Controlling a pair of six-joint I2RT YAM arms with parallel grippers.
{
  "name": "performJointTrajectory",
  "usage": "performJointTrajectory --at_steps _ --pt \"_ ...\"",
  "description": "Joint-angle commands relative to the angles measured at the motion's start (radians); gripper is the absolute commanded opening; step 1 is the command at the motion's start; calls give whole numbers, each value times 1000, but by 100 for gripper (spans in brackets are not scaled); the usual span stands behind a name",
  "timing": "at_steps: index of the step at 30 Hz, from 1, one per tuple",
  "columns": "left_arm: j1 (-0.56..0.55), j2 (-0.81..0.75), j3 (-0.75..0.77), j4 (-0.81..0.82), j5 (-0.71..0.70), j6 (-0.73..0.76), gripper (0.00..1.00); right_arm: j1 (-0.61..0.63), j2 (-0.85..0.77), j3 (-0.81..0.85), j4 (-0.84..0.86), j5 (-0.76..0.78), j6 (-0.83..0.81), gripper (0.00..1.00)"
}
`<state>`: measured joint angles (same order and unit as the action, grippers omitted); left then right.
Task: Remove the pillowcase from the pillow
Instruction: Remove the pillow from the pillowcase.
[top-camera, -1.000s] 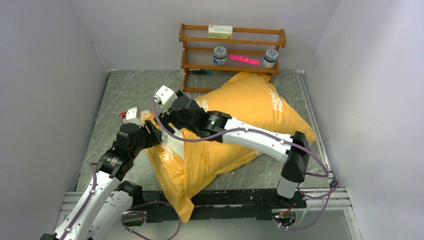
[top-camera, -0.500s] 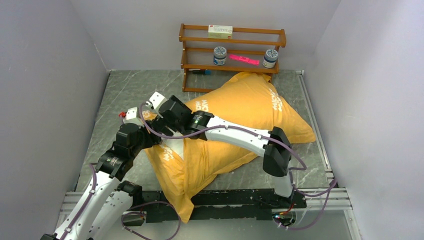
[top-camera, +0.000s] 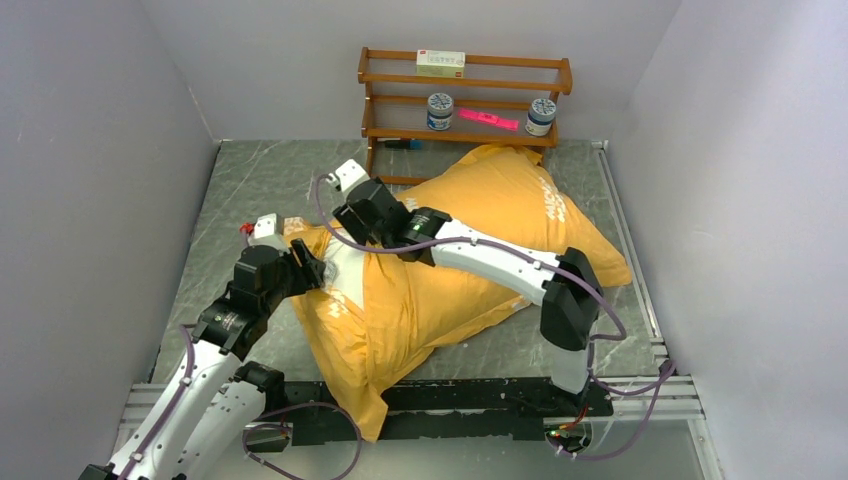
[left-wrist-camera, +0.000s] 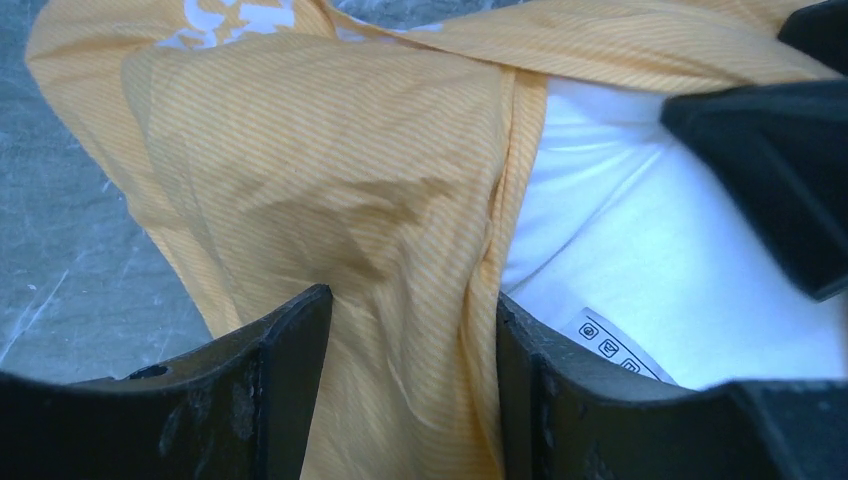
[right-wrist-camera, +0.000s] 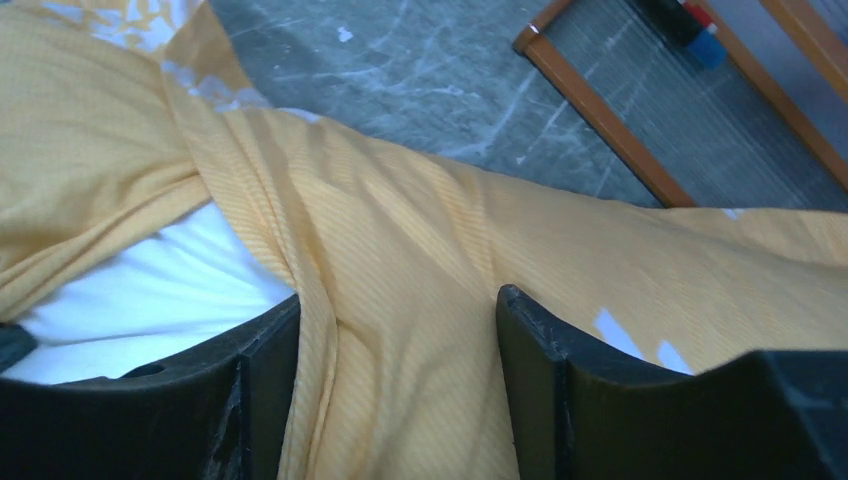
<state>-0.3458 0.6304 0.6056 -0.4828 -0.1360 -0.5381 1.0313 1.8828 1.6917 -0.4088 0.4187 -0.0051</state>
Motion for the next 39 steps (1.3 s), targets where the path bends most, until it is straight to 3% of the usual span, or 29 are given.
performJointTrajectory --at_steps 1,13,17,20,26,36,39 --pt "-1 3 2 -5 1 12 62 -78 -103 -62 -2 137 31 60" --pt "-1 79 164 -69 -7 55 66 -56 -185 -188 119 43 13 21" --pt "-1 137 259 -103 -29 110 83 -30 -175 -194 130 9 13 10" --pt "-1 180 319 -117 -24 153 91 -18 -176 -203 142 -8 13 3" --pt "-1 280 390 -119 11 223 94 -13 -199 -230 162 -37 13 0" --pt "-1 435 466 -159 106 326 88 -12 -226 -254 173 -42 13 0" --pt "-1 439 462 -183 40 327 86 -12 -229 -258 175 -38 13 0"
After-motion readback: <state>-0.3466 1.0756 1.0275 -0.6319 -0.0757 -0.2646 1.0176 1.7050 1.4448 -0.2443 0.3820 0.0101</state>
